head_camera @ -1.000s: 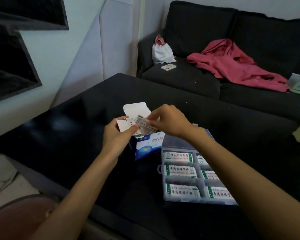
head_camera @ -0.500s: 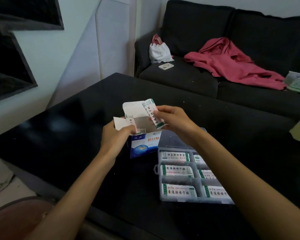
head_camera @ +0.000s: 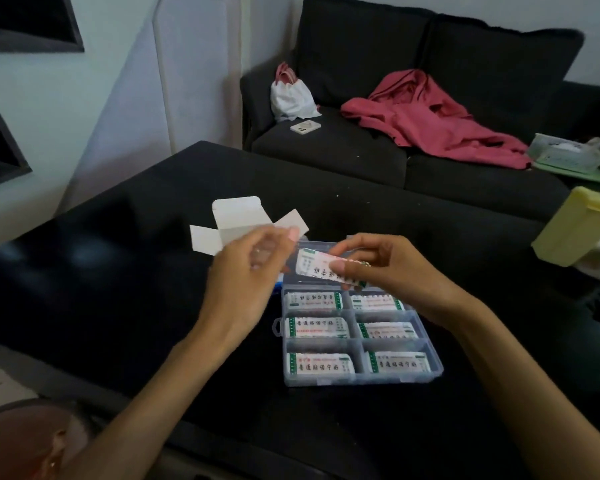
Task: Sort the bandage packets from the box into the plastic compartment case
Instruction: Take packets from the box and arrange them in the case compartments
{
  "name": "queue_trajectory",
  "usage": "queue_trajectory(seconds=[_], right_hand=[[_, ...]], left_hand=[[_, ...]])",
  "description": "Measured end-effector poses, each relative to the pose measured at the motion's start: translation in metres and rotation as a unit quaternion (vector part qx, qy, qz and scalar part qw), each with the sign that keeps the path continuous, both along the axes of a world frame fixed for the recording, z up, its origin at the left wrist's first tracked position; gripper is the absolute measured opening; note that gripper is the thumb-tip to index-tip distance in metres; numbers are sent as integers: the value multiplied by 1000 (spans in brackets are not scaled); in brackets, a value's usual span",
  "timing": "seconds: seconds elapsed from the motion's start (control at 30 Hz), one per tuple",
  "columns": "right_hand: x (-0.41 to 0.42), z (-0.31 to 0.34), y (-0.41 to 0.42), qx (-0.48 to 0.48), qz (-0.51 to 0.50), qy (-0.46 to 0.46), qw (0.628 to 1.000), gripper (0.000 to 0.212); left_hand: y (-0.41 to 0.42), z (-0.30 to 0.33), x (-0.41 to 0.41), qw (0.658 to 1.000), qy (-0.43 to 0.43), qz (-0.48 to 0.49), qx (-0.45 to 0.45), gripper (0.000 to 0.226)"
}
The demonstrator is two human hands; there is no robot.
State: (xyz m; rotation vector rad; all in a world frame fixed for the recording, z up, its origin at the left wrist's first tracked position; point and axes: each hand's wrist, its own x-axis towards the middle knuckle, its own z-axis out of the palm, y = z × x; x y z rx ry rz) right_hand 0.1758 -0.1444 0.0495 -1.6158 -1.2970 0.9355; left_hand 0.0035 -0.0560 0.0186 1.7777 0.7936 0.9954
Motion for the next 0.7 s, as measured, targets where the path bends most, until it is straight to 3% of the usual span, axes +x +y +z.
queue_trajectory(seconds=[0.1, 0.2, 0.33, 0.53, 0.7], right_hand=[[4, -6, -17, 39, -65, 11, 997, 18], [5, -19, -25, 52, -140, 30, 988, 15], [6, -31, -31, 25, -167, 34, 985, 15], [11, -35, -38, -50, -176, 69, 981, 8], [17, -47, -43, -53, -244, 204, 946, 24]], left_hand=[[-15, -1, 14, 977, 25, -129, -169, 23], [-24, -9, 29, 963, 43, -129, -232, 24], [-30, -18, 41, 974, 40, -70, -213, 18], [-33, -14, 55, 978, 74, -93, -168, 21], [-31, -14, 59, 959, 115, -166, -199, 18]])
